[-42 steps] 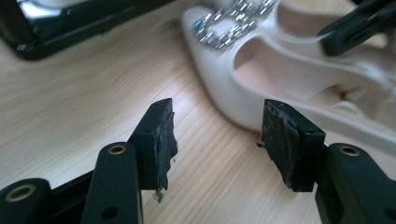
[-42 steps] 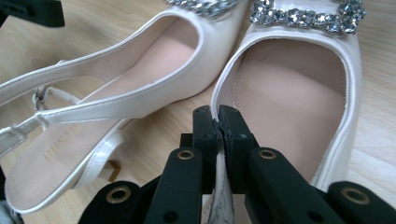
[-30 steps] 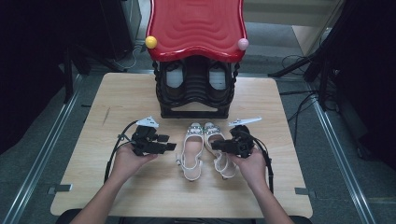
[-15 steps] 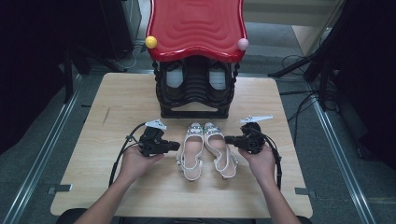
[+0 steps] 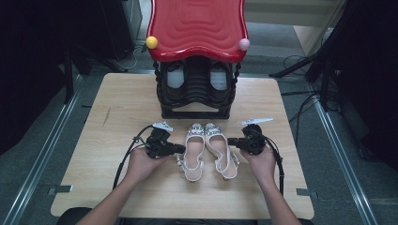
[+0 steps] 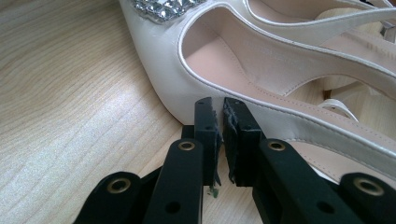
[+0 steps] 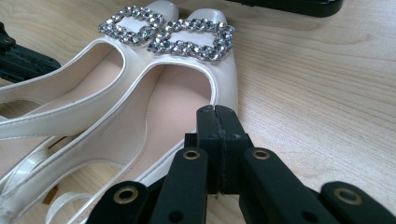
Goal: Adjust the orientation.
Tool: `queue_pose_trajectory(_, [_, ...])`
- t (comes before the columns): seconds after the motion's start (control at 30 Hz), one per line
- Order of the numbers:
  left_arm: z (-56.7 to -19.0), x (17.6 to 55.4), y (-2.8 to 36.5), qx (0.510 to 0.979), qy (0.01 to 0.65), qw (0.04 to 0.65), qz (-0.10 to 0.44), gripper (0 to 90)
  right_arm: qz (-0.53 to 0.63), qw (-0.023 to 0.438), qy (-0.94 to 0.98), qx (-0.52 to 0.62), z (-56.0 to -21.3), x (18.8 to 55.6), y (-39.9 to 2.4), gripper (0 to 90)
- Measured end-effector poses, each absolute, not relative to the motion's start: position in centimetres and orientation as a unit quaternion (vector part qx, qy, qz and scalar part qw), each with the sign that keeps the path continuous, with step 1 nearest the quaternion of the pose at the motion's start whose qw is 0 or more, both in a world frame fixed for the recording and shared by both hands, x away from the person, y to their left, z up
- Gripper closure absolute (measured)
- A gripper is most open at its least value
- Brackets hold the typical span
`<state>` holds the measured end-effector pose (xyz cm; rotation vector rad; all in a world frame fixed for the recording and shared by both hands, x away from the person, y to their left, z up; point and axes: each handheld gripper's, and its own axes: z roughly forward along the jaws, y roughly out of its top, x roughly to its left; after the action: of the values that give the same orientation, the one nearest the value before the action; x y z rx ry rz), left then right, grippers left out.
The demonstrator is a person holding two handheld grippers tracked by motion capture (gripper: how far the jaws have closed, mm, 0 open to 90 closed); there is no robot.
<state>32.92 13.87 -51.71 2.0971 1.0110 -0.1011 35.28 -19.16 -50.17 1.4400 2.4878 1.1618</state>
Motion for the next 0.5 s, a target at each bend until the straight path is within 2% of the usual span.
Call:
queue_pose_trajectory(0.1, [-51.8,32.9,13.8,0.825,0.4,0.397,-0.042,84.3,0.382,0.024,0.801,0.461,-50.4,35.1,-19.1,90.0])
queue_pose_trajectory(0.23, [-51.8,32.9,13.8,0.824,0.4,0.398,-0.043,84.3,0.399,-0.002,0.794,0.459,-51.1,35.3,-19.3,89.5])
queue_pose_trajectory(0.5, [-51.9,33.0,14.0,0.831,0.403,0.382,-0.036,84.4,0.419,0.001,0.792,0.444,-51.8,35.1,-19.6,86.0])
